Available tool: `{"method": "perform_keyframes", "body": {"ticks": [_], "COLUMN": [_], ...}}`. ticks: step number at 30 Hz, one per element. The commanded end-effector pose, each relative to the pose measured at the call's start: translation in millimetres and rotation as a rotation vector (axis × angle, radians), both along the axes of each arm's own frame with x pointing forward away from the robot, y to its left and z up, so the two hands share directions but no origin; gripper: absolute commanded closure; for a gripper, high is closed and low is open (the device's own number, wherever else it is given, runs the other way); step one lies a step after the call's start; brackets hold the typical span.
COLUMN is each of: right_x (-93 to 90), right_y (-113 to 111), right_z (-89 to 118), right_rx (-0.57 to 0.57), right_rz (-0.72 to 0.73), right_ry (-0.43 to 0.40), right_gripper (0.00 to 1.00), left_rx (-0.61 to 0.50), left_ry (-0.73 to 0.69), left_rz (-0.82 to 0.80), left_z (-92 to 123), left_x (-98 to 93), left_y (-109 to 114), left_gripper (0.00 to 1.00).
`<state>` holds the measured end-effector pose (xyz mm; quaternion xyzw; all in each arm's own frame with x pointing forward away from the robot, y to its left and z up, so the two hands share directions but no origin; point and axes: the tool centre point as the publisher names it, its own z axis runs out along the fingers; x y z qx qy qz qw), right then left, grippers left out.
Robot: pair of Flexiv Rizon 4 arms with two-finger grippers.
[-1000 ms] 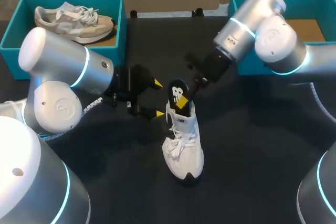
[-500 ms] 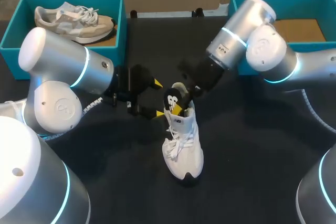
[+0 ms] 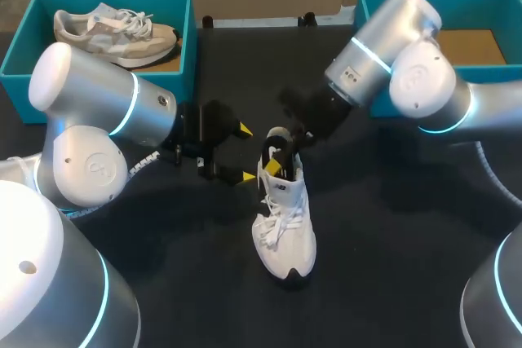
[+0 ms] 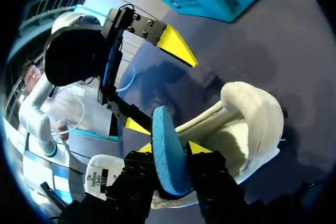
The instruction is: Take the shoe out of the shoebox, open the shoe tongue, remove and reinsert the insole, then place the shoe into the shoebox
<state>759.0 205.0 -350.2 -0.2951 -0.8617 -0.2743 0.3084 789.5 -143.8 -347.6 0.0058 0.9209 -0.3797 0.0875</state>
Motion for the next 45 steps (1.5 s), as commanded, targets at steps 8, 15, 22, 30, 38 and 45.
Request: {"method": "perform_keyframes", "body": {"ticks": [8, 15, 22, 30, 38, 45], "right_x": [21.0, 24.3, 15.8, 16.6, 18.6, 25.2], "right_y": [-7, -7, -7, -8, -3, 2], "right_z": [15, 9, -1, 4, 24, 39], "right_rx": [-0.041, -0.053, -0.067, -0.069, -0.083, -0.077], "right_rz": [0.003, 0.014, 0.002, -0.004, 0.013, 0.030], "right_ry": [-0.045, -0.024, 0.016, -0.003, -0.060, -0.113], "right_gripper": [0.69, 1.00, 1.00, 0.66, 0.62, 0.61], "left_rx": [0.000, 0.000, 0.000, 0.000, 0.000, 0.000], "left_ry": [-0.002, -0.002, -0.002, -0.002, -0.002, -0.002], "left_rz": [0.002, 0.002, 0.002, 0.002, 0.002, 0.002], "left_z": [0, 0, 0, 0, 0, 0], "left_x": [-1.1, -1.1, -1.1, -1.1, -1.1, -1.1], "left_y": [0, 0, 0, 0, 0, 0], "left_gripper": [0.00, 0.00, 0.00, 0.00, 0.00, 0.00]}}
